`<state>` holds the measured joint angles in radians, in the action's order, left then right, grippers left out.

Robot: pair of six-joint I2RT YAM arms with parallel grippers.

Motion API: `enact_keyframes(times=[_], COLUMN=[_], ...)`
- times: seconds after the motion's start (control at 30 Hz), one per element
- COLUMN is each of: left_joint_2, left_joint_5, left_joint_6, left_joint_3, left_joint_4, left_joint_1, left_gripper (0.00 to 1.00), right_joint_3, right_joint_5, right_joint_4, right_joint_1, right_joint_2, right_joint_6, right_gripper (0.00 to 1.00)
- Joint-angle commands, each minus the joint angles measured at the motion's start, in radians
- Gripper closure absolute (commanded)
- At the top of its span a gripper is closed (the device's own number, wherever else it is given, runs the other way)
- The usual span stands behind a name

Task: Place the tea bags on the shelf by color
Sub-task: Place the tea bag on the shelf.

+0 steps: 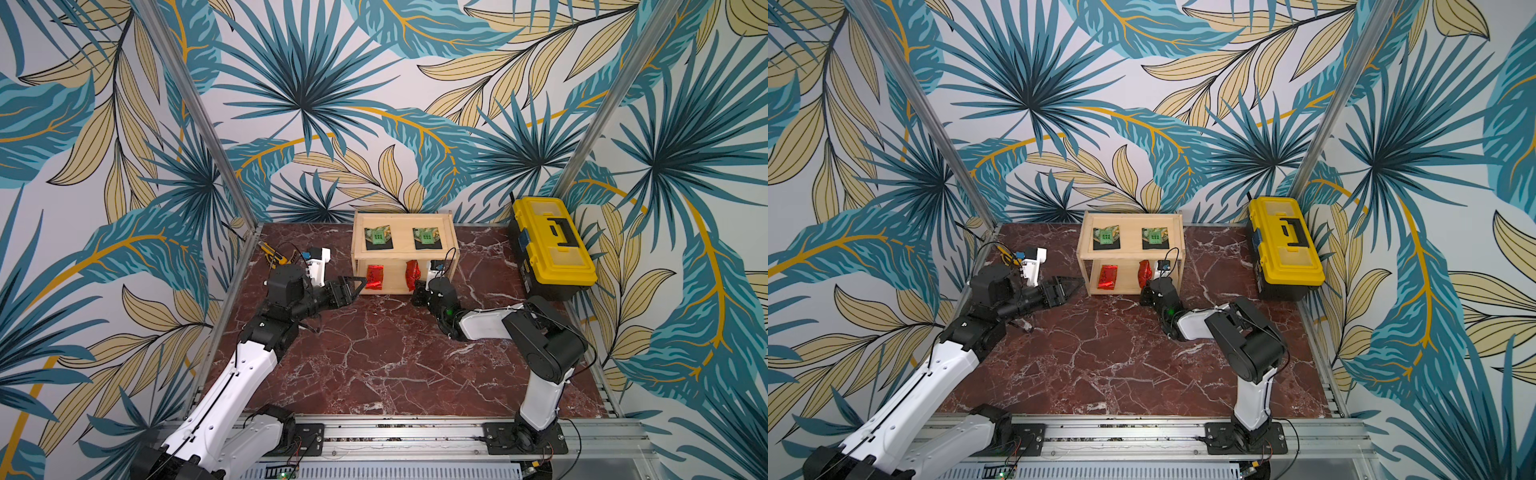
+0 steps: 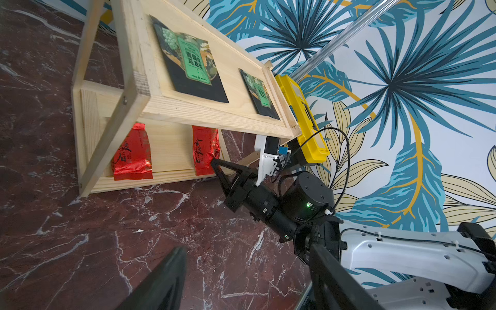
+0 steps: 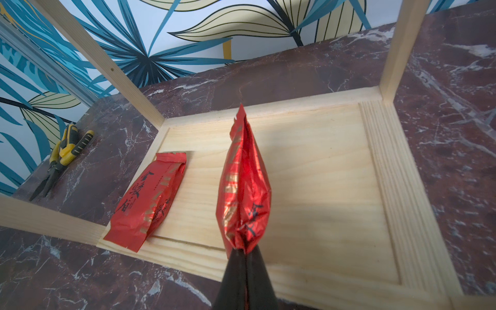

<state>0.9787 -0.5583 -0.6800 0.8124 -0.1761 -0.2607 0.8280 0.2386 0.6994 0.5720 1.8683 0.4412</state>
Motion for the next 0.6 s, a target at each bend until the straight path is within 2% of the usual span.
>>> enact_keyframes(times=[0.0,0.5,0.57], left_joint_2=[-0.015,0.06,0.062], left_joint_5=[0.0,-0.014,-0.017], left_joint_6=[0.01,0.017,0.009], left_joint_3=[-0.011,0.039,0.039], left_joint_4=[0.013,0.043,0.049], left_joint_1=[0.007,0.008,0.007], left_gripper=[0.24,0.23,0.23], right_joint_3=[0.017,0.076,0.08], right_joint_5=[0.002,0.058,0.066], right_joint_4=[-0.021,-0.153,-0.16], right_joint_1=[-0.006,-0.011,-0.012], right_joint_2=[0.014,0.01,0.009], right_joint_6=[0.006,-0.019,-0.023], right_gripper=[0.95,0.86,0.83])
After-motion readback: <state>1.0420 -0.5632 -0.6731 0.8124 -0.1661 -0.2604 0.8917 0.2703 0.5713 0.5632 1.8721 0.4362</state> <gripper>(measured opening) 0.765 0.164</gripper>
